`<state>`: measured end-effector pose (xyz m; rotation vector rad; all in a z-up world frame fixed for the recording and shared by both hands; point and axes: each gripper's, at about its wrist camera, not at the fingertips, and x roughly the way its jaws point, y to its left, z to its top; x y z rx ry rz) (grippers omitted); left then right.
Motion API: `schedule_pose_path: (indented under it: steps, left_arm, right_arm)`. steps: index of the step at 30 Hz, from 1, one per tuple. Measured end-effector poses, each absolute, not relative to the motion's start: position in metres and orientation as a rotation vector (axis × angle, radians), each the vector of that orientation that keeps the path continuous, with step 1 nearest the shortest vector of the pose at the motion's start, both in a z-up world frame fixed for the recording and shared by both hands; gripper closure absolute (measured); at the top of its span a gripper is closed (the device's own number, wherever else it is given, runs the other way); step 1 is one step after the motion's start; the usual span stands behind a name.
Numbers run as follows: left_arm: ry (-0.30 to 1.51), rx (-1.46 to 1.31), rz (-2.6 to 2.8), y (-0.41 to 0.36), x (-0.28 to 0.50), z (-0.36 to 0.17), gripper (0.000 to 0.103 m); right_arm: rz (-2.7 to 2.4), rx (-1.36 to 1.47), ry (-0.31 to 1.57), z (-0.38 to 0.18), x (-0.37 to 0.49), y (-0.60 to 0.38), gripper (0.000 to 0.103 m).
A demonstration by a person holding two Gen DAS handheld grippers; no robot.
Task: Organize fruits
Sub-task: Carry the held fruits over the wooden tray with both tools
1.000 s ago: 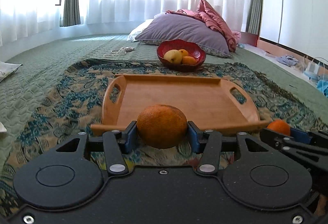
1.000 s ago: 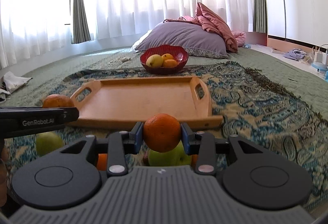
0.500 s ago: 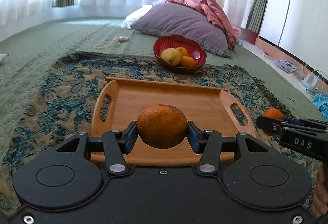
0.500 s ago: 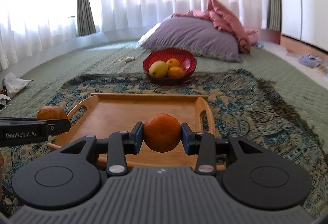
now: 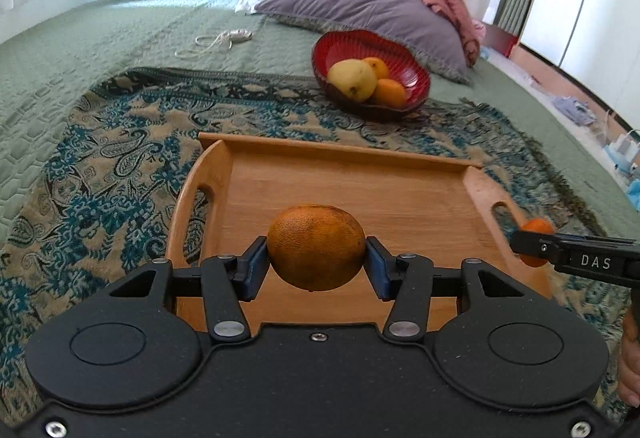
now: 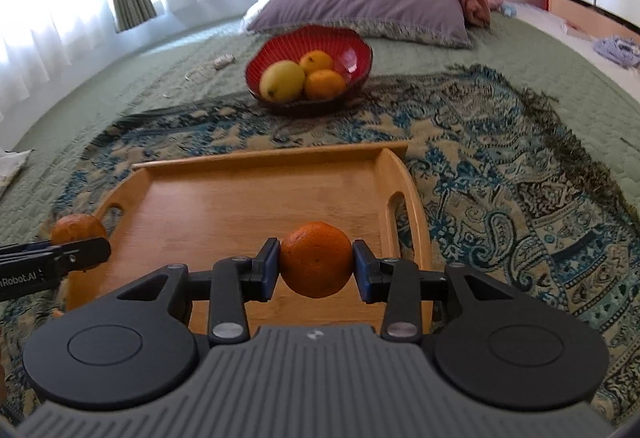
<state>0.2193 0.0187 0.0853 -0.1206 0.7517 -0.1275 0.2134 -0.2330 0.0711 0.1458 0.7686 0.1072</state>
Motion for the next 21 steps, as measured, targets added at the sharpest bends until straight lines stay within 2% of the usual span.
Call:
schedule_pose_path:
  steps: [10,21]
  left_arm:
    - [0.787,-0.125,-0.098,0.017,0.264,0.057,0.054]
    - [0.818,-0.115,-0.090,0.009,0.276,0.036,0.054]
  right_arm:
    - [0.102,0.142,0.820,0.041,0.250,-0.223,0.060]
    - [0.102,0.134,0.852,0.025,0.265,-0.218,0.060]
